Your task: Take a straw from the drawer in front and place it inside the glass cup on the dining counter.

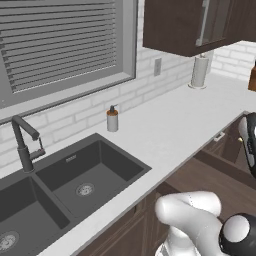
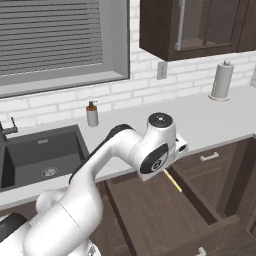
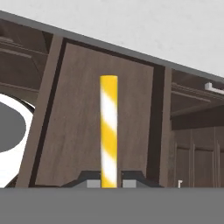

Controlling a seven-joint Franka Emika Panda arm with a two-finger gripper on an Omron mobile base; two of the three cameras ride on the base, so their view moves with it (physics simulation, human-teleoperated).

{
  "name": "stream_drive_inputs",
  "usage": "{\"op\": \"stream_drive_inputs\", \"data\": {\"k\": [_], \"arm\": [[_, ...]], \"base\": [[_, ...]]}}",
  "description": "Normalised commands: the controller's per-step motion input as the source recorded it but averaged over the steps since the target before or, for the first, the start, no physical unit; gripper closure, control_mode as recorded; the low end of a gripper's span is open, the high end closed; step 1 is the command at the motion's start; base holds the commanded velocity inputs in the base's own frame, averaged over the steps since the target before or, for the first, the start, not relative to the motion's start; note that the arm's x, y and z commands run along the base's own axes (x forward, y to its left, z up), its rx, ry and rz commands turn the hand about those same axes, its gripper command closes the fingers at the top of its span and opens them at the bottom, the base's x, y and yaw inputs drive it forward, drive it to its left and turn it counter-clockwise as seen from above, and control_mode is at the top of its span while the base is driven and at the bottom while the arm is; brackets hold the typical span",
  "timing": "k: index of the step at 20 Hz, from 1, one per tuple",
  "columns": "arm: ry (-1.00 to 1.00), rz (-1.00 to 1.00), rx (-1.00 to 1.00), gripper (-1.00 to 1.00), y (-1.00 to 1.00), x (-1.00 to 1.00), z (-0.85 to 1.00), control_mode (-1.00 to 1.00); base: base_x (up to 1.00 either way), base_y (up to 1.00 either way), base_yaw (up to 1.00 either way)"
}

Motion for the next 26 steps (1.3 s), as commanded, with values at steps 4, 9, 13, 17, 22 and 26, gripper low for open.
{"op": "stream_drive_inputs", "data": {"k": [4, 9, 13, 17, 22, 26], "arm": [[-0.05, 0.0, 0.0, 1.0, 0.11, -0.43, 0.8, -1.0], [-0.01, 0.0, 0.0, 1.0, 0.34, -0.36, 0.59, -1.0], [-0.01, 0.0, 0.0, 1.0, 0.27, -0.36, 0.18, -1.0], [0.01, 0.0, 0.0, 1.0, 0.1, -0.07, 0.0, -1.0], [0.0, 0.0, -0.07, 1.0, 0.01, -0.02, -0.03, -1.0], [-0.02, 0.0, -0.03, 1.0, 0.04, -0.24, -0.04, 1.0]], "base": [[0.0, 0.0, 0.0], [0.0, 0.0, 0.0], [0.0, 0.0, 0.0], [0.0, 0.0, 0.0], [0.0, 0.0, 0.0], [-0.16, 0.06, 0.03]]}}
